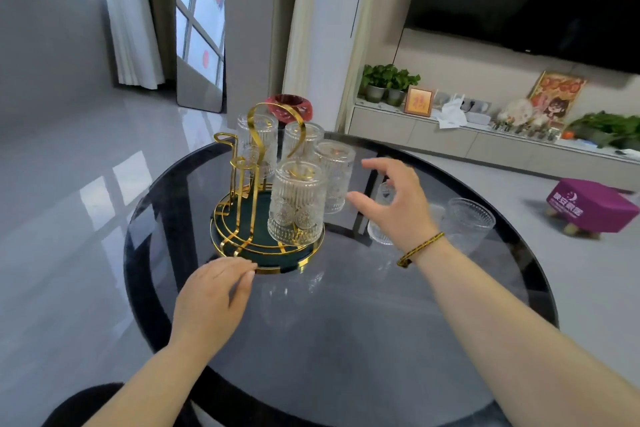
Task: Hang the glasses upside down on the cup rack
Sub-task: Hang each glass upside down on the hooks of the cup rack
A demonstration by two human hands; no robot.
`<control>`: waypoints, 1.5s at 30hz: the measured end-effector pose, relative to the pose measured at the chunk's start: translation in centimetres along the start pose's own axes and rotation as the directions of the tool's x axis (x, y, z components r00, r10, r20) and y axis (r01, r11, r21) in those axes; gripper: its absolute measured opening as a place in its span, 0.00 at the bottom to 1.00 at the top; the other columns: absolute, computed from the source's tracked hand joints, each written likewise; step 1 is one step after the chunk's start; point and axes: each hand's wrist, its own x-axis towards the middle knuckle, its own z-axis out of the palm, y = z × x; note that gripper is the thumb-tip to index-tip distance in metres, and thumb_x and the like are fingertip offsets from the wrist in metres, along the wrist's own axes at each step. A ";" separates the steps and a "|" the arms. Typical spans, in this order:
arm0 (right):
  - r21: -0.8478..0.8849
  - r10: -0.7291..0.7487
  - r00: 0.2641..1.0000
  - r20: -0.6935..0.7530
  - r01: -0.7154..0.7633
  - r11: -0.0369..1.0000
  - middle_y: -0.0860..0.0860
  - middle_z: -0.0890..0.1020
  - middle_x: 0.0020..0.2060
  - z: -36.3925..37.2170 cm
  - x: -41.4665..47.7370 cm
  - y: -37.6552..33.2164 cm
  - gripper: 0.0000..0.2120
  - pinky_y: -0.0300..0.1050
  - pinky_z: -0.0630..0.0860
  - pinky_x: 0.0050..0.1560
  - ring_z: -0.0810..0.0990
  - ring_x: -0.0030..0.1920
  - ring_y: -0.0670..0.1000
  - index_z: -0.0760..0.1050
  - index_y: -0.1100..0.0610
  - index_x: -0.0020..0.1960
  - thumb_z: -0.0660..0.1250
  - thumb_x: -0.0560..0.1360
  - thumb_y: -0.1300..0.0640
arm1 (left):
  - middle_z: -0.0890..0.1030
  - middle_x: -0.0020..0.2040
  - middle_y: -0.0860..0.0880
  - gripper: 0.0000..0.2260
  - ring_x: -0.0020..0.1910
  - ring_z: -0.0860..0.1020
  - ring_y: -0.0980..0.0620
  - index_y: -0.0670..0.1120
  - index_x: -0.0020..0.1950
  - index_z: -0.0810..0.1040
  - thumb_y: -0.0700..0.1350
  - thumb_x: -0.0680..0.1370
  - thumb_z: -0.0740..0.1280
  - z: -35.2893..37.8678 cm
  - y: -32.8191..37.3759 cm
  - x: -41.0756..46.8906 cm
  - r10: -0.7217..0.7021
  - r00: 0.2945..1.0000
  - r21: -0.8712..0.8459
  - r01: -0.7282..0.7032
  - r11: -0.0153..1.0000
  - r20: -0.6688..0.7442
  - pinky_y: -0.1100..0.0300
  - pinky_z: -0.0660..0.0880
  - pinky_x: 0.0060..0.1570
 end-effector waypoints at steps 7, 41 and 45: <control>0.050 0.304 0.898 -0.318 -0.305 0.951 0.49 0.73 0.47 -2.2 -5.7 8.2 0.17 0.41 0.66 0.54 0.70 0.50 0.49 0.72 0.58 0.53 0.71 0.66 0.58 | 0.84 0.50 0.47 0.07 0.52 0.80 0.49 0.44 0.50 0.81 0.42 0.75 0.64 3.2 4.4 0.0 0.129 0.981 0.002 -0.131 0.991 0.143 0.57 0.72 0.52; 0.326 0.630 0.721 -0.288 -0.545 0.773 0.53 0.63 0.69 -4.3 -4.9 16.7 0.40 0.42 0.60 0.62 0.63 0.67 0.53 0.53 0.53 0.68 0.73 0.64 0.55 | 0.62 0.72 0.52 0.19 0.72 0.57 0.55 0.51 0.68 0.63 0.53 0.77 0.57 8.8 5.0 1.6 0.028 0.916 0.183 -0.110 0.977 0.400 0.57 0.53 0.71; 0.251 0.421 0.874 -0.243 -0.363 0.898 0.47 0.71 0.58 -7.5 -3.7 11.4 0.32 0.44 0.67 0.60 0.70 0.59 0.48 0.63 0.52 0.62 0.73 0.62 0.56 | 0.64 0.71 0.51 0.19 0.71 0.59 0.54 0.51 0.67 0.65 0.53 0.77 0.57 8.5 4.8 1.8 0.051 0.912 0.152 -0.123 0.981 0.408 0.57 0.55 0.70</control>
